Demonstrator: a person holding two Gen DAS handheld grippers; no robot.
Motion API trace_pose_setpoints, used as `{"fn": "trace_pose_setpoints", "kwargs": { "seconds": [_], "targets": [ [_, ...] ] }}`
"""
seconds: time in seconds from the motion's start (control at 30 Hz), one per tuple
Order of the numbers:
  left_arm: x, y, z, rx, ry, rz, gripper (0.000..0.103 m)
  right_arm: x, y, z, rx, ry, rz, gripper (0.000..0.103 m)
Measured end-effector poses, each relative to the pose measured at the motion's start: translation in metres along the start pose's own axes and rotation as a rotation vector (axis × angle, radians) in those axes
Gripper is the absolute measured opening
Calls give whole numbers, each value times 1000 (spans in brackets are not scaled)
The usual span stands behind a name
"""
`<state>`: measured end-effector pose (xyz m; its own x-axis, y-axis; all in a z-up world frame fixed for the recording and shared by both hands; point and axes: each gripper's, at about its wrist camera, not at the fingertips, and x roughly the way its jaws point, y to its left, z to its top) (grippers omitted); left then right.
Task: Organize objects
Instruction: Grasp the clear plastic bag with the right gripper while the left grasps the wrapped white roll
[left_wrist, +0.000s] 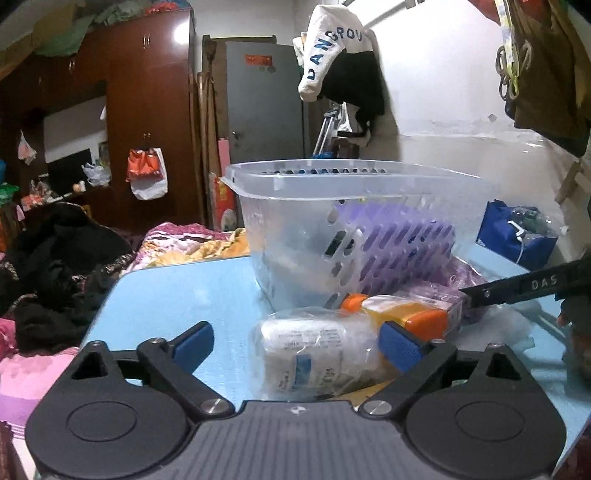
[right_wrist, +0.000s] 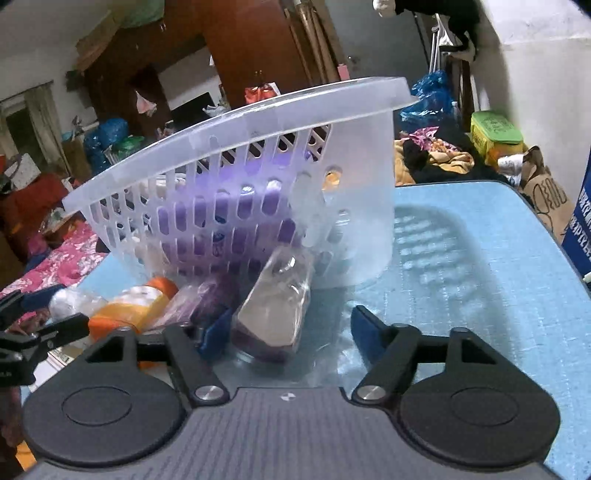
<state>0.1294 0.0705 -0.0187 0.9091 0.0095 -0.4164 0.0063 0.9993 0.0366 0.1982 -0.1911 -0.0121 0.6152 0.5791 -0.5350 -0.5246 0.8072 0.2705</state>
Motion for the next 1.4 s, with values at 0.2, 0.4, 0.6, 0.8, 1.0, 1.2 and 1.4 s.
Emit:
{"fn": "trace_pose_setpoints", "kwargs": {
  "seconds": [0.2,0.4,0.6,0.8,1.0,1.2,1.4],
  "targets": [
    [-5,9,-5,-41,-30,-45,78,-9,1,-8,-13,-33,16,40],
    [-14,4,-6,-18,-99,-52,78,-21,1,-8,-21,-122,34,40],
    [-20,3,-8,-9,-139,-60,78,-38,8,-15,-73,-251,31,40],
    [-27,4,-10,-22,-190,-36,78,-43,11,-17,-105,-301,55,40],
    [-31,7,-10,-49,-224,-26,78,-54,12,-18,-84,-348,107,40],
    [-37,3,-6,-59,-249,-19,77,-73,19,-13,-110,-383,147,39],
    [-59,-2,13,-74,-303,-57,77,-92,27,7,-120,-430,173,40]
  ]
}}
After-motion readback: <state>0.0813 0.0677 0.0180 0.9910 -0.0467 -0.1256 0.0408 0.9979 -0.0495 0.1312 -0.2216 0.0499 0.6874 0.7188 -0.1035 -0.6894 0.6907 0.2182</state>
